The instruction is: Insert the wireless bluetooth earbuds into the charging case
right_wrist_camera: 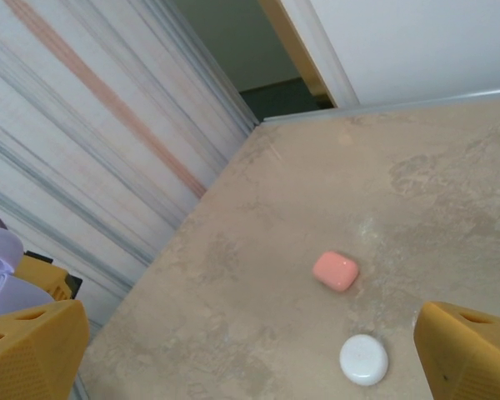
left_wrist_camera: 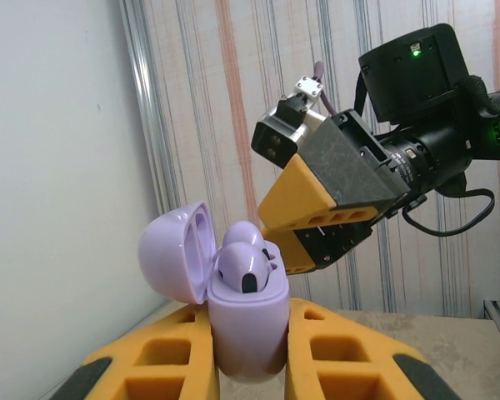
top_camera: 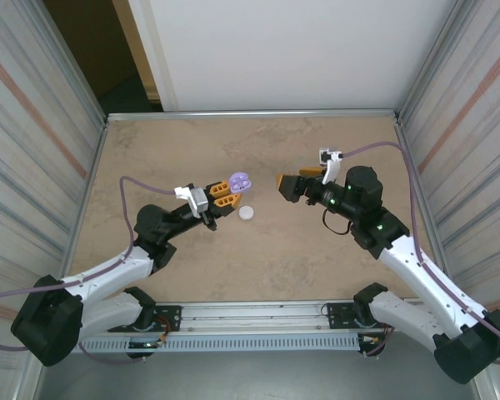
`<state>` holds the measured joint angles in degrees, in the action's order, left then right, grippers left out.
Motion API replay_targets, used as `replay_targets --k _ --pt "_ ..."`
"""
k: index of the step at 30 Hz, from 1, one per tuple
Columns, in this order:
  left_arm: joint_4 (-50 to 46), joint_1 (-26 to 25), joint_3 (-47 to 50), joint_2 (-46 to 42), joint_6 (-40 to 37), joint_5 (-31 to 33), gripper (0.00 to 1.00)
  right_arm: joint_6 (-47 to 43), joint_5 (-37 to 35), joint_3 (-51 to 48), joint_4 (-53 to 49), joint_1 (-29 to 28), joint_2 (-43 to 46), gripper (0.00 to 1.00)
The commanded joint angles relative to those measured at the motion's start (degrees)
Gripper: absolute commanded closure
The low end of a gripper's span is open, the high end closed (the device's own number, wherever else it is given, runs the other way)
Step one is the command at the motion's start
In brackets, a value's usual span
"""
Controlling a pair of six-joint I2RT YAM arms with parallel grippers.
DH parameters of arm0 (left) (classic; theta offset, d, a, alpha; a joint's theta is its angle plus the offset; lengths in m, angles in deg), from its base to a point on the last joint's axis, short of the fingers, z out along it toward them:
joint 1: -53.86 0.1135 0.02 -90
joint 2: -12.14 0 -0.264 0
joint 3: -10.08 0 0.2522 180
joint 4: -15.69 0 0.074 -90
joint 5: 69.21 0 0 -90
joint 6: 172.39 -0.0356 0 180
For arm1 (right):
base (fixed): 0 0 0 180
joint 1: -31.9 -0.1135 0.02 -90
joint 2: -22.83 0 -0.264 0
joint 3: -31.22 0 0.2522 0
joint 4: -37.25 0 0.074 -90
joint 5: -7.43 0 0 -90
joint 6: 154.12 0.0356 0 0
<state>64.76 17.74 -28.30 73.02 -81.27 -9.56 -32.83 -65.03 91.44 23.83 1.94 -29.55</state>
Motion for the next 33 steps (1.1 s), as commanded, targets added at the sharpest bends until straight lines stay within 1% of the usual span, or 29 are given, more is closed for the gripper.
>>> replay_targets --k 1,12,22,33 --pt "1.3 -0.5 0.0 -0.4 0.8 0.5 1.00 0.8 4.0 -0.3 3.6 0.3 -1.0 0.01" --pt "2.3 -0.5 -1.1 2.0 2.8 -0.8 1.00 6.6 17.2 1.9 12.6 -0.5 -6.8 0.01" --pt "3.3 -0.7 -2.1 4.5 4.0 -1.8 1.00 3.9 20.9 6.2 13.0 -5.1 -10.4 0.01" --pt "4.1 -1.0 -2.4 5.7 4.7 -2.1 1.00 3.1 22.8 8.7 12.9 -6.4 -13.3 0.01"
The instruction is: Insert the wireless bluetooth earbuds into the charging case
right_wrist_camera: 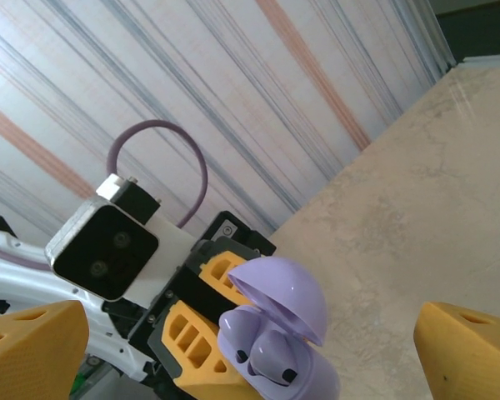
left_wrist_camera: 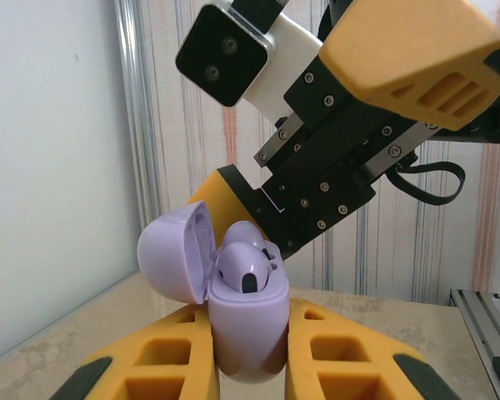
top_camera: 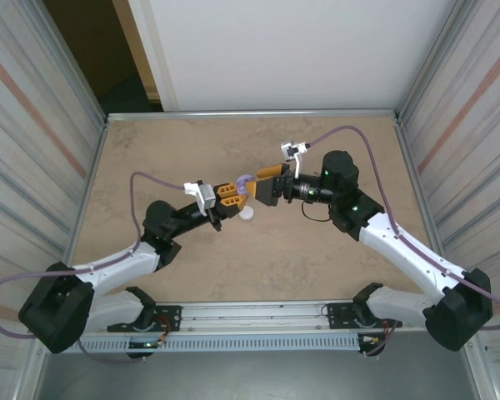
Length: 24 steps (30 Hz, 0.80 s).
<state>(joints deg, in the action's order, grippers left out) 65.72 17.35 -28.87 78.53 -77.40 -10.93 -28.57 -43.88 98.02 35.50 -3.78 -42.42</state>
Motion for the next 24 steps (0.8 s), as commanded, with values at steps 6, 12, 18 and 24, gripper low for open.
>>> replay_targets --k 6,12,18,24 --pt "3.3 -0.7 -2.1 0.8 1.3 -0.9 1.00 -1.4 2.8 2.5 1.7 -1.3 -1.4 0.01" --pt "3.2 -0.6 -2.2 1.4 1.7 -0.7 1.00 -1.9 4.0 3.2 2.3 -1.7 -2.1 0.01" --pt "3.2 -0.6 -2.2 1.8 2.2 -0.6 1.00 -3.0 4.7 3.7 2.6 -1.8 -2.2 0.01" --pt "2.4 -0.7 -2.0 1.8 2.2 -0.4 1.00 -5.0 6.2 3.8 3.4 -1.8 -2.2 0.04"
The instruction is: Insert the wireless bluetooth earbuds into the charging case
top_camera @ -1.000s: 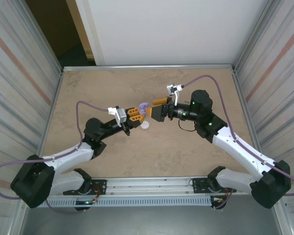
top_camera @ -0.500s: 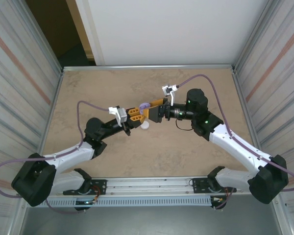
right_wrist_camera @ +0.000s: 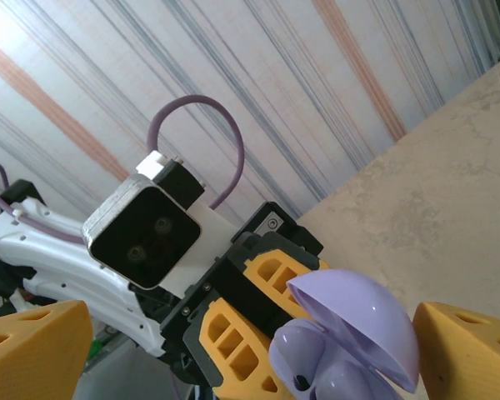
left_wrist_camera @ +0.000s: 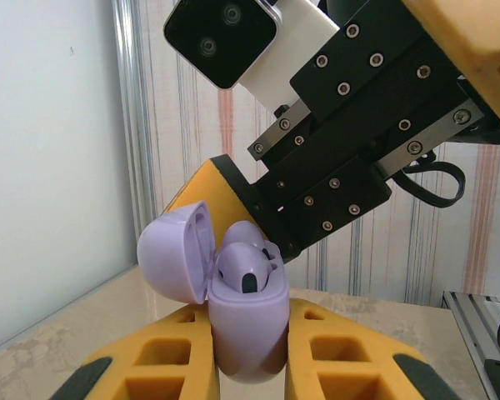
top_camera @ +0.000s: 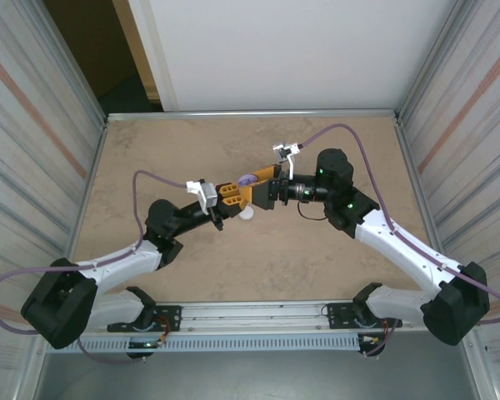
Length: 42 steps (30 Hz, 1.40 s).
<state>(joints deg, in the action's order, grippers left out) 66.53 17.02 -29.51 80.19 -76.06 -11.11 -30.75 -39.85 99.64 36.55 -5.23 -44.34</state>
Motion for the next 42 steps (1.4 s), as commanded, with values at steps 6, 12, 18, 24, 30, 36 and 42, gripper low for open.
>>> replay_targets --k 6,12,18,24,30,36,42 --pt "1.2 -0.3 -1.0 0.0 0.5 0.3 1.00 -4.4 3.5 1.9 3.4 -0.3 0.3 0.05" --pt "0.7 -0.3 -0.9 -0.1 0.2 0.9 1.00 -5.5 3.6 0.9 4.2 -0.3 1.6 0.05" --pt "0.5 -0.3 -1.0 -0.1 0.2 1.2 1.00 -5.8 3.2 -0.4 4.2 -0.3 2.8 0.05" --pt "0.4 -0.3 -1.0 0.0 0.2 1.2 1.00 -6.6 1.8 -1.0 2.2 -0.2 3.9 0.05" --pt "-0.9 -0.3 -1.0 -0.9 -0.1 1.5 1.00 -9.6 -4.9 -1.0 -3.7 0.3 7.1 0.04" --pt "-5.2 -0.3 -0.6 -2.5 -1.2 3.3 1.00 -11.4 -16.3 -4.1 -7.6 1.2 13.6 0.03" --pt "-10.4 -0.3 -1.4 -2.9 -2.3 5.7 1.00 -10.7 -26.1 -8.4 -9.2 1.7 17.6 0.01"
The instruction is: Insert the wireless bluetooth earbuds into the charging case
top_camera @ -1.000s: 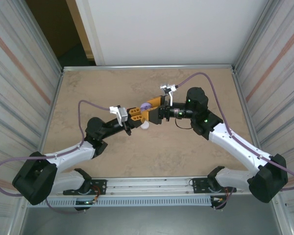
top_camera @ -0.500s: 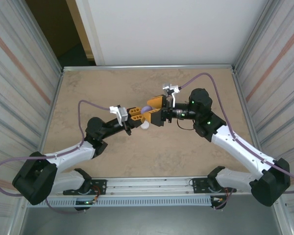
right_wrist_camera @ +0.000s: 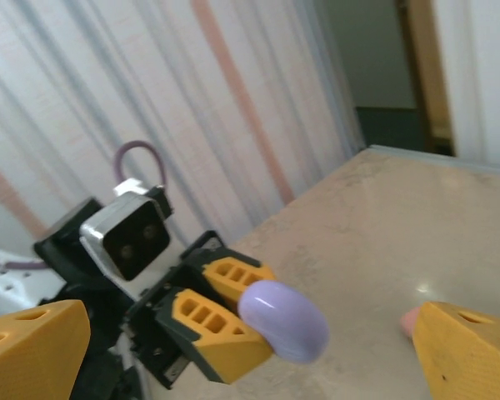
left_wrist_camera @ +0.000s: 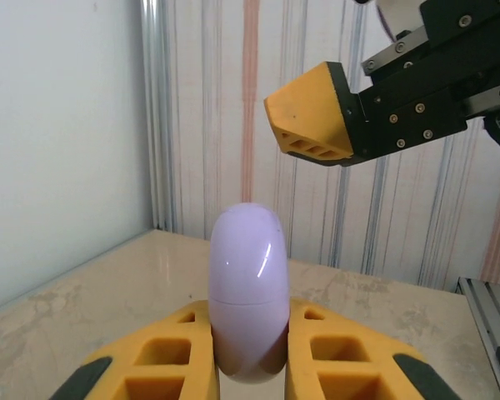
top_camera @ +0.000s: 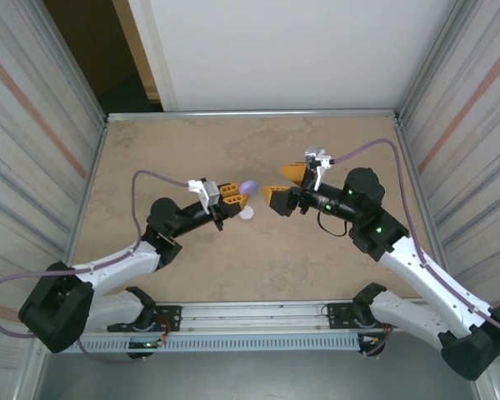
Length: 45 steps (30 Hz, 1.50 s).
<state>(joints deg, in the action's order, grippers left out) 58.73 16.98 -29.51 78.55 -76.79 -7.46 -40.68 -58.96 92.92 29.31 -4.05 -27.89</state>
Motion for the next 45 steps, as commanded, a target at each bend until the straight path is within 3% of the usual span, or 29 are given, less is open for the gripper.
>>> replay_targets --k 1,11,19,34,45 --pt "-3.6 -0.4 -1.8 -1.2 -1.6 2.4 1.00 -0.6 -8.0 -2.0 -2.3 0.6 1.5 0.01" --pt "-10.9 -0.3 -5.9 3.1 -3.3 5.9 1.00 4.9 -7.0 -6.0 -4.6 2.9 1.9 0.01" --pt "-18.0 -0.3 -14.8 13.2 -3.5 6.2 1.00 9.8 -5.7 -10.6 -4.6 5.3 2.3 0.01" --pt "-28.4 -0.2 -30.1 30.9 -0.2 1.7 1.00 7.4 -15.1 -13.5 -15.5 8.2 4.9 0.01" --pt "-32.2 1.5 -37.7 42.2 5.8 -3.2 1.00 4.7 -16.7 -14.0 -17.3 9.6 3.5 0.01"
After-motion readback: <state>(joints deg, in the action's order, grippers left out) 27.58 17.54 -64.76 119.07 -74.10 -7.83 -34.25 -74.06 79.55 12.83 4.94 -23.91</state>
